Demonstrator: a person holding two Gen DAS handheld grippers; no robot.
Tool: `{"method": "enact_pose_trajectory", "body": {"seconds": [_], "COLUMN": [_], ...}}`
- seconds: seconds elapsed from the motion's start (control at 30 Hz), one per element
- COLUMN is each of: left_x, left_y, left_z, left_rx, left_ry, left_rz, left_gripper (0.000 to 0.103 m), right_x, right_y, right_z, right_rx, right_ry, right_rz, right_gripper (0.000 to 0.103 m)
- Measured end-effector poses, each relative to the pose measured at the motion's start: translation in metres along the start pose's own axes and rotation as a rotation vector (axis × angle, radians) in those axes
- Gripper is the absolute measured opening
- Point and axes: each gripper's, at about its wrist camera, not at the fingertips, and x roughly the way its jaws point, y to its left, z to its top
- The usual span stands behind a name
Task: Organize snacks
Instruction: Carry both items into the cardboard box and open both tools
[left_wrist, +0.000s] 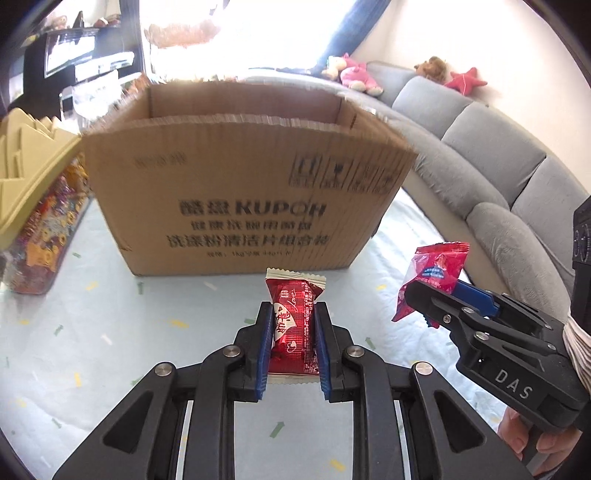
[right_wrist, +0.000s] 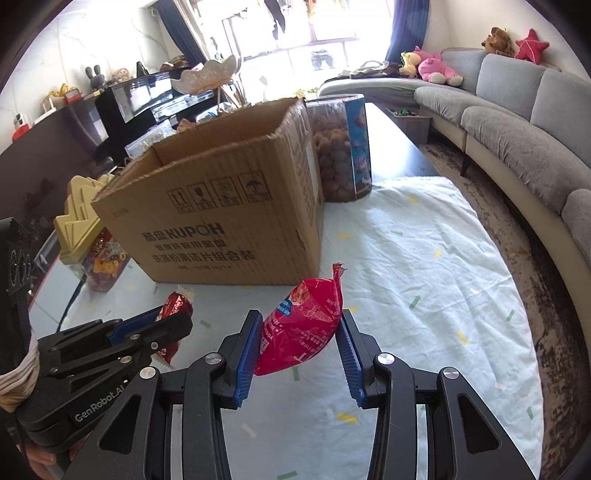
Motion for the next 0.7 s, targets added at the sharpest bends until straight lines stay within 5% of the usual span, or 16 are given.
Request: {"method": "enact_pose_trajectory", "body": {"seconds": [0.7], "left_x": [-0.075], "left_y": [0.021], "left_z": [0.057], "left_rx": [0.039], "left_ry": [-0.225], "left_rz": [0.027], "left_gripper": [0.022], "right_x": [-0.048], "right_y": [0.047], "right_z": [0.065], "right_rx": [-0.094], "right_ry": [-0.184], "right_rz": [0.006], "right_gripper": [0.042]}}
